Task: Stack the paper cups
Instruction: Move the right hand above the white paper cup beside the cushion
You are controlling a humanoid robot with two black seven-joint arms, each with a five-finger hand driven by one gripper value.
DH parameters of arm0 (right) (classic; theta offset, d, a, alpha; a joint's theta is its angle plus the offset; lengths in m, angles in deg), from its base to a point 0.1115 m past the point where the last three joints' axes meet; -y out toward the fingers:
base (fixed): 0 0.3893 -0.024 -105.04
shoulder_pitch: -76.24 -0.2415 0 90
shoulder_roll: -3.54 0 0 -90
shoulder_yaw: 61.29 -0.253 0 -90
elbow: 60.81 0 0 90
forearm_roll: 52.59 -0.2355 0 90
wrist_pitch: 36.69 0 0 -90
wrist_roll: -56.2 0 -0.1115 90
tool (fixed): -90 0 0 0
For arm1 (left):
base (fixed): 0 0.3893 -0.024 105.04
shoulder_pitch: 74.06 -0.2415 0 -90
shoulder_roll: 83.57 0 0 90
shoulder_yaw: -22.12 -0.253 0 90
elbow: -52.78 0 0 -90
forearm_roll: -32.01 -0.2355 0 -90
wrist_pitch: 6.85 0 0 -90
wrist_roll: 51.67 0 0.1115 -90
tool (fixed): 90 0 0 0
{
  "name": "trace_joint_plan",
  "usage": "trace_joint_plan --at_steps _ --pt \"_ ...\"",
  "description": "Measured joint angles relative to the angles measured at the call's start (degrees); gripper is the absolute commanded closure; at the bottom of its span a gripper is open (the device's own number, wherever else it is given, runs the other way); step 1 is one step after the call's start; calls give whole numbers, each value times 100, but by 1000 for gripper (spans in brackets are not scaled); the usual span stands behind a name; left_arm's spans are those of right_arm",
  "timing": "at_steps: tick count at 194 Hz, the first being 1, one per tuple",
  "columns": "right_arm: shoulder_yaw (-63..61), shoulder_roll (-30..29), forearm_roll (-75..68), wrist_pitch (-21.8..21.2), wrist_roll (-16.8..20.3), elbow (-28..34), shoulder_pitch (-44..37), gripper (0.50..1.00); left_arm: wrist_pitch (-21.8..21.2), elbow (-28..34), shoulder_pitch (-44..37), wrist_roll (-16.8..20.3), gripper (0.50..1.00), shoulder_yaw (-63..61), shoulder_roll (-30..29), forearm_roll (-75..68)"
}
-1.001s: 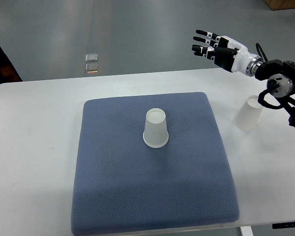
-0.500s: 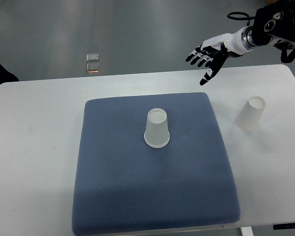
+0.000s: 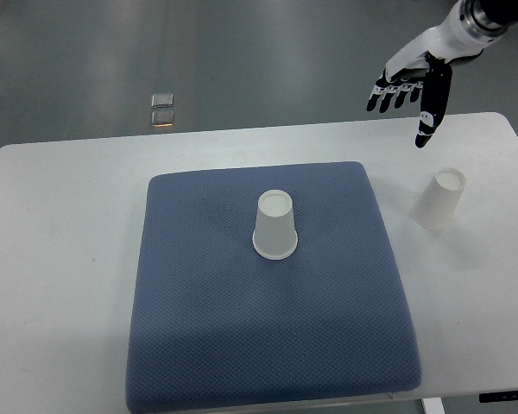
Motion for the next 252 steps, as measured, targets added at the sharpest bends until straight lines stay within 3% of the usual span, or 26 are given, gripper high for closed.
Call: trace_joint_plan --at_steps 41,101,134,192,252 --pt "339 244 0 0 0 390 -543 562 0 16 -1 0 500 0 0 7" --pt "626 349 29 0 83 217 -457 564 0 18 -2 0 500 -10 0 3" --pt "693 304 178 113 87 -360 316 562 0 6 -2 0 500 -17 0 -1" --pt "557 262 254 1001 69 -1409 1873 564 0 40 -8 0 500 6 0 3" --pt "103 105 253 1574 62 -2040 2991 566 0 45 -33 0 500 9 0 4"
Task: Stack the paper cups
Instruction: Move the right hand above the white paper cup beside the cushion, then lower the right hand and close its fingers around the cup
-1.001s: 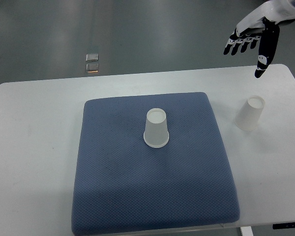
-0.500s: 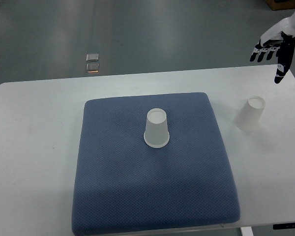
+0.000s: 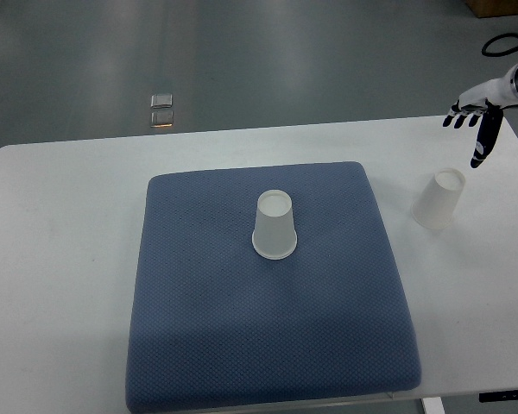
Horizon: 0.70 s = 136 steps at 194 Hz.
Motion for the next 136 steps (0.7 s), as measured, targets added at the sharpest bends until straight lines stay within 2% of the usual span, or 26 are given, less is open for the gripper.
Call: trace_joint_plan --at_steps 71,136 --pt "-295 -292 -10 213 -16 -753 985 568 0 16 -73 0 500 -4 0 4" --pt "-652 -426 1 245 -20 -1110 1516 568 -5 25 -108 0 500 5 0 0"
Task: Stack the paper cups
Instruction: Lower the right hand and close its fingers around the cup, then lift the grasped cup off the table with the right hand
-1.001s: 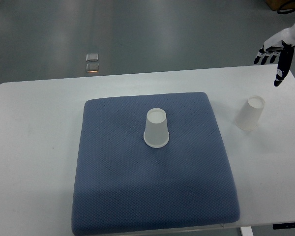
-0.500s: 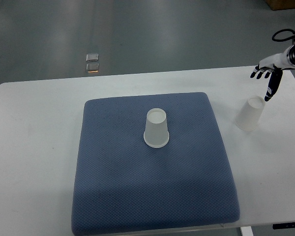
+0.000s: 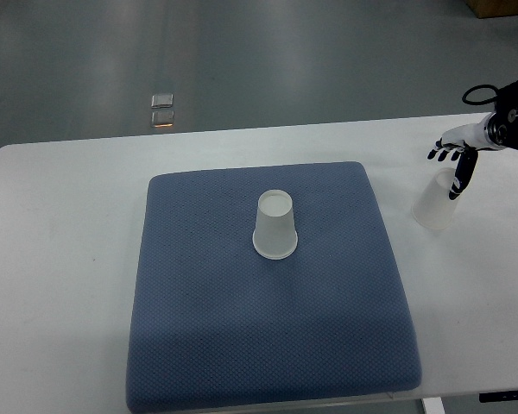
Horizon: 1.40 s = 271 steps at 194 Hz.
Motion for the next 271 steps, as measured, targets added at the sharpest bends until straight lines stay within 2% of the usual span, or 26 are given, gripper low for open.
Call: trace_joint_plan --at_steps 50,119,133,139,141,143,154,168,205,222,249,271 --pt "-3 -85 0 110 -16 -40 111 576 -4 9 -4 0 500 3 0 5" --pt "-2 -85 0 151 -26 -37 220 619 -5 9 -10 0 500 4 0 5" --pt "-2 -81 0 151 -26 -34 224 689 -5 9 -10 0 500 5 0 5" --pt "-2 -79 0 151 -27 -34 226 728 -5 10 -10 0 500 8 0 5" --pt "-2 -79 0 151 -28 -33 227 758 -4 10 -10 0 500 8 0 5" --pt "-2 -79 0 151 -29 -33 228 758 -5 11 -10 0 500 8 0 5" --pt "1 -79 0 151 -33 -33 234 828 -5 16 -10 0 500 9 0 5" --pt "5 -83 5 145 -35 -33 240 877 -5 17 -10 0 500 10 0 5" --pt "9 -81 14 77 -35 -8 184 885 -5 18 -10 0 500 11 0 5" --pt "13 -8 122 -117 -35 61 14 887 -5 25 -10 0 500 11 0 5" --pt "6 204 277 -557 -35 291 -656 887 -5 26 -10 0 500 6 0 5" --pt "47 497 374 -956 -31 773 -1478 885 -5 19 -7 0 500 3 0 5"
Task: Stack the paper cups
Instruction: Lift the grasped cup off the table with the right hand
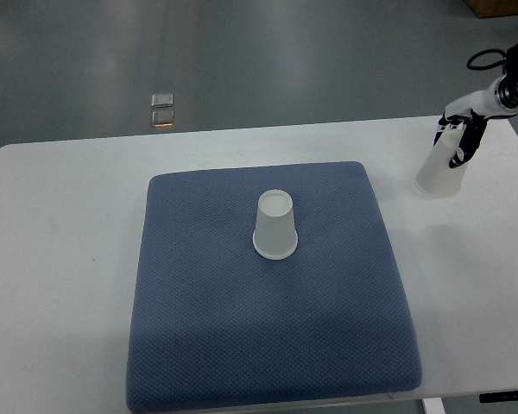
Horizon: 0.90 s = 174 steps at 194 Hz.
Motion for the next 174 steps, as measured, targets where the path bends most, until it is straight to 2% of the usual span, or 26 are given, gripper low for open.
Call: trace_joint_plan --at_steps 36,64,95,128,174 --pt "-15 560 399 -768 12 633 -1396 883 0 -22 5 0 500 -1 0 0" --pt "-29 897 522 -859 19 980 -2243 883 0 -38 6 0 500 -10 0 0" --pt "-29 1030 547 -864 45 1292 -2570 883 0 -52 6 0 500 -17 0 0" --pt "-137 896 482 -864 61 1464 -2624 883 0 -54 6 0 500 -12 0 -2" --pt "-490 60 139 -864 101 1620 -2652 879 0 -47 6 0 500 -2 0 -2"
